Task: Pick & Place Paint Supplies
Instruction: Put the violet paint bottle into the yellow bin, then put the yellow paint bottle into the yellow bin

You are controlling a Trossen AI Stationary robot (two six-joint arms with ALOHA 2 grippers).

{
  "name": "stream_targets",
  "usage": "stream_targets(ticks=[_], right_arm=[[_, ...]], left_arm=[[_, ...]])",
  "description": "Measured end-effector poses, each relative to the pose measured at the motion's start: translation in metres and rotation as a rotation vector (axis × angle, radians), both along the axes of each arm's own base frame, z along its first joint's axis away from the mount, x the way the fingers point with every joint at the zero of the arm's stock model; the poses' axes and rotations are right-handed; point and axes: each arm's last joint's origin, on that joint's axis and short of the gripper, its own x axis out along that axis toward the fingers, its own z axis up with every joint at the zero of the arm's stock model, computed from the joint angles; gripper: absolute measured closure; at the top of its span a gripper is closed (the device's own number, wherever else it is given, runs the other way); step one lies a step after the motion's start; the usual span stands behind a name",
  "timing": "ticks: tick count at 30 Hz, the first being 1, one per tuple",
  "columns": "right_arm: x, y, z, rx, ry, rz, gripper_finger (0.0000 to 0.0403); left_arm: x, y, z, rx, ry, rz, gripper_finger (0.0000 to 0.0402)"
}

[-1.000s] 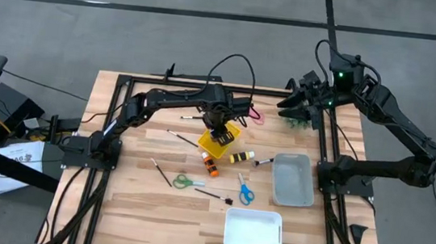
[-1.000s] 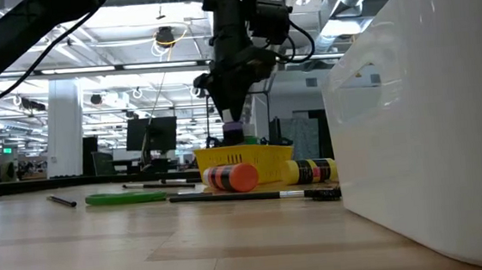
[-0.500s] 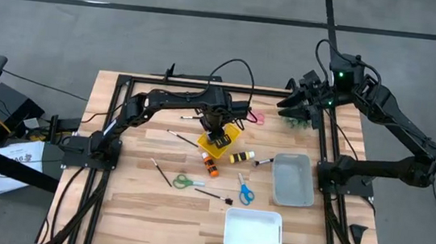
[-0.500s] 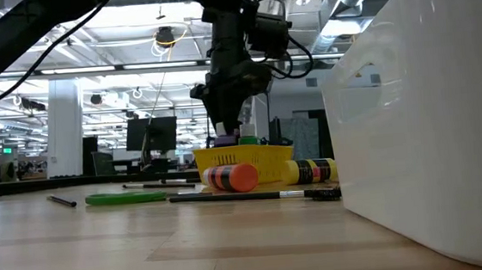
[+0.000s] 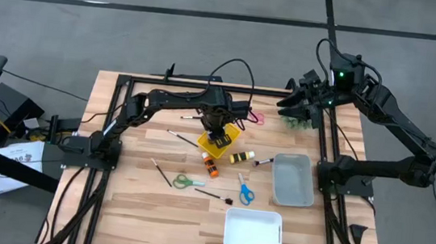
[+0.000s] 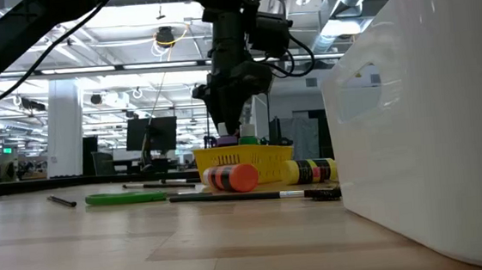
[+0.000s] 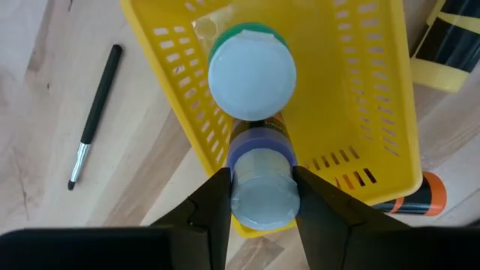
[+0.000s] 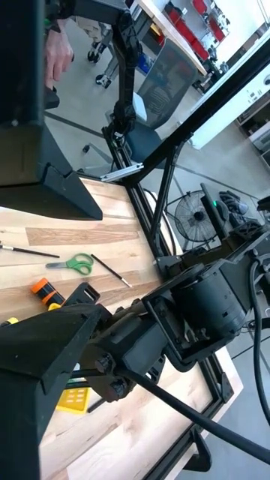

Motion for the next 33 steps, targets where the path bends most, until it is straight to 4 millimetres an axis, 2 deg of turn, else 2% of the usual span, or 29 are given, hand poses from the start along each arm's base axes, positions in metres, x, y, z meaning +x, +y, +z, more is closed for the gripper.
stream_targets(ticks=[4,8,15,23,29,33], right_arm=[[0.000,0.000,0.000,0.006,0.001,-0.002,0.0214],[0.000,0.000,0.000,0.007,0.002,-0.002,0.0214],[0.000,0.000,0.000,0.008,0.003,-0.003,0.0214],[0.000,0.000,-0.001,-0.003,0.005,0.002,0.0214],[-0.004,0.007,-0.012,-0.136,0.083,0.111,0.0214],[-0.005,0.012,-0.024,-0.229,0.151,0.229,0.0214]], left_arm=[[0.000,0.000,-0.001,0.008,0.001,-0.005,0.0243],[0.002,0.001,0.002,0.017,-0.033,-0.007,0.0226],[-0.004,0.000,0.031,0.059,-0.122,-0.023,0.0227],[-0.034,-0.002,0.095,0.137,-0.258,-0.052,0.0234],[-0.070,-0.019,0.155,0.218,-0.399,-0.283,0.0235],[-0.099,-0.037,0.181,0.276,-0.496,-0.404,0.0235]])
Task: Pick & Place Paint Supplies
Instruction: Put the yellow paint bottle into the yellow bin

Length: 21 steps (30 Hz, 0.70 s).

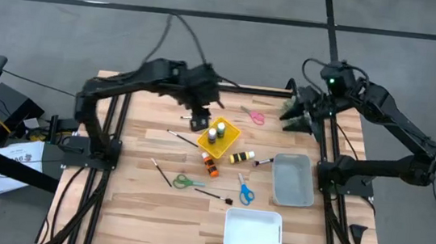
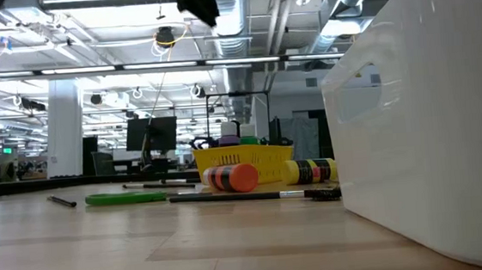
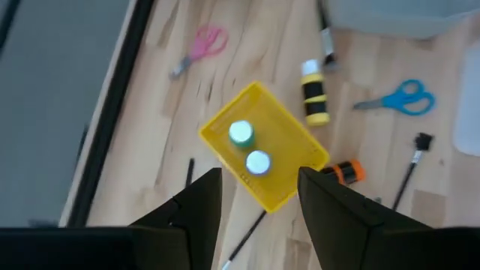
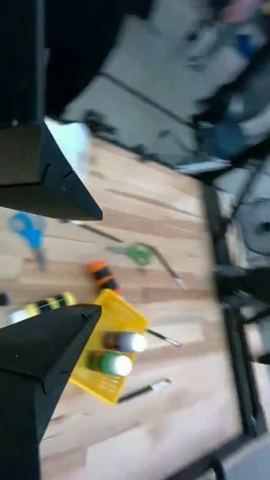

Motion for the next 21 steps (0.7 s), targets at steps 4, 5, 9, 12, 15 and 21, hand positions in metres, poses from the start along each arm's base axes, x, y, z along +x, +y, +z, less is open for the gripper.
stream_targets(ticks=[4,5,9,12,15,21], right_arm=[[0.005,0.003,-0.010,-0.083,0.055,0.103,0.0214],[0.008,0.003,-0.013,-0.106,0.071,0.119,0.0214],[0.031,-0.001,-0.028,-0.199,0.188,0.102,0.0214],[0.052,-0.005,-0.044,-0.242,0.292,0.105,0.0214],[0.075,-0.007,-0.065,-0.238,0.373,0.155,0.0214],[0.123,-0.001,-0.115,-0.187,0.512,0.267,0.0213]], left_arm=[[-0.029,-0.016,0.010,0.025,-0.110,-0.036,0.0235],[-0.035,-0.020,0.010,0.031,-0.137,-0.042,0.0235],[-0.056,-0.035,0.000,0.070,-0.224,-0.061,0.0235],[-0.067,-0.048,-0.011,0.096,-0.286,-0.083,0.0235],[-0.074,-0.060,-0.023,0.136,-0.314,-0.093,0.0234],[-0.082,-0.075,-0.042,0.172,-0.303,-0.067,0.0231]])
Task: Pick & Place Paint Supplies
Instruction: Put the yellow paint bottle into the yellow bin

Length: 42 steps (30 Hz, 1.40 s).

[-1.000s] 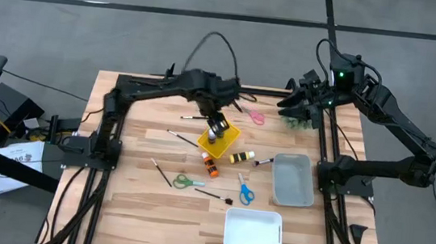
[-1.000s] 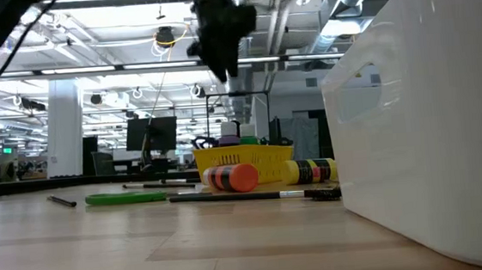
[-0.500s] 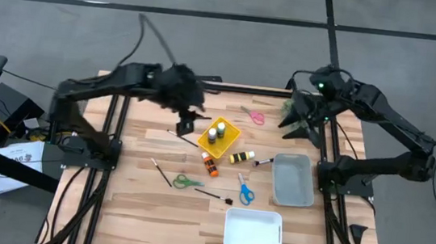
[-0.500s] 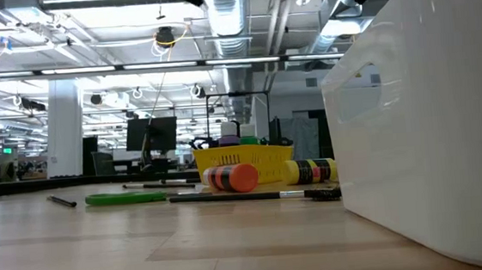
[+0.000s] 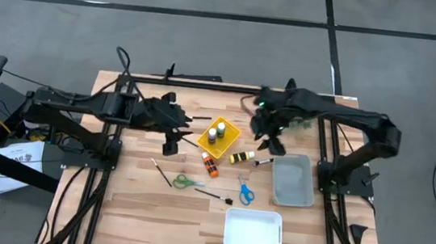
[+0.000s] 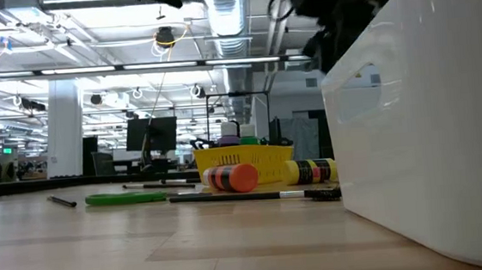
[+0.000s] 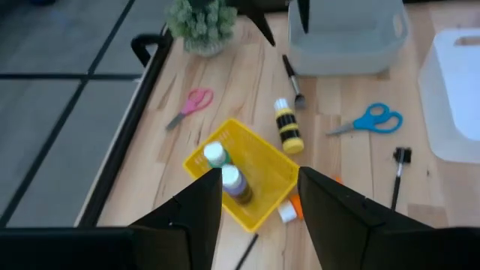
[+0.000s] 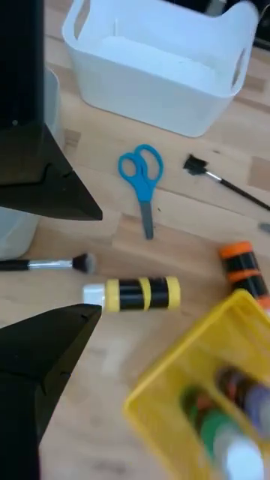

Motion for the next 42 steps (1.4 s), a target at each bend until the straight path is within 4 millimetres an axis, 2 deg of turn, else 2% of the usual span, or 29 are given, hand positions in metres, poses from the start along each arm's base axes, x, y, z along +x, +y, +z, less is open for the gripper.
stream_targets(ticks=[4,7,15,21,25,27,30,36,42], right_arm=[[0.024,0.008,-0.028,0.025,0.065,0.027,0.0202],[0.034,0.011,-0.044,0.044,0.111,0.013,0.0187],[0.046,0.016,-0.068,0.041,0.140,-0.036,0.0159],[0.027,0.019,-0.098,0.055,0.152,-0.148,0.0159],[0.019,0.019,-0.101,-0.013,0.082,-0.226,0.0159],[0.020,0.020,-0.097,-0.059,-0.013,-0.247,0.0159],[0.013,0.024,-0.100,-0.112,-0.063,-0.251,0.0159],[0.003,0.032,-0.120,-0.132,-0.074,-0.219,0.0159],[0.001,0.032,-0.132,-0.169,-0.114,-0.203,0.0159]], left_arm=[[0.000,-0.006,-0.004,-0.005,0.016,-0.017,0.0213],[-0.001,-0.009,-0.005,-0.004,0.020,-0.029,0.0196],[-0.004,-0.011,-0.009,0.040,0.089,-0.066,0.0170],[-0.007,-0.010,-0.012,0.069,0.134,-0.076,0.0174],[-0.007,-0.010,-0.012,0.073,0.142,-0.080,0.0180],[-0.007,-0.010,-0.012,0.074,0.144,-0.081,0.0182],[-0.007,-0.010,-0.012,0.076,0.144,-0.082,0.0183],[-0.008,-0.010,-0.012,0.076,0.150,-0.083,0.0186],[-0.008,-0.010,-0.012,0.076,0.146,-0.083,0.0192]])
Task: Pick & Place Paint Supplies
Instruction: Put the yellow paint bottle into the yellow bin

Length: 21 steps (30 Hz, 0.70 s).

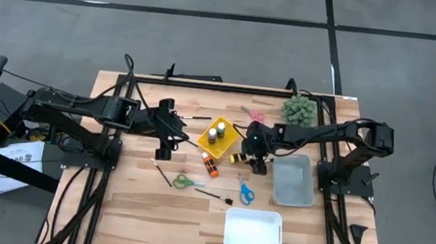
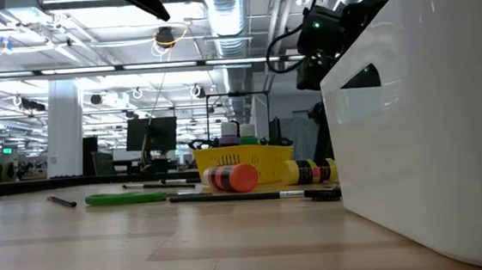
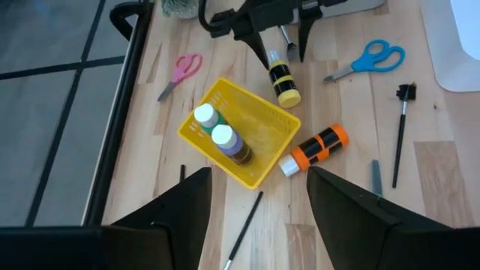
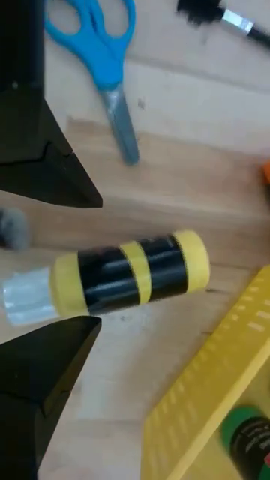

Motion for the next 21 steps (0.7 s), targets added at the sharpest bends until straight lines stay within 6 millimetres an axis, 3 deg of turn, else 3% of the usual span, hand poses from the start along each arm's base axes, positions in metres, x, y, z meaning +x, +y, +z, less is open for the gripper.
stream_targets(ticks=[8,16,21], right_arm=[[-0.004,0.000,-0.028,0.003,0.035,0.000,0.0159],[-0.002,0.001,-0.029,0.007,0.031,-0.005,0.0163],[-0.003,0.001,-0.028,0.006,0.027,-0.005,0.0199]], left_arm=[[0.000,0.000,0.000,-0.001,-0.002,0.001,0.0192],[0.001,0.000,0.000,-0.003,-0.007,0.003,0.0192],[0.000,0.000,0.000,-0.007,-0.008,0.006,0.0192]])
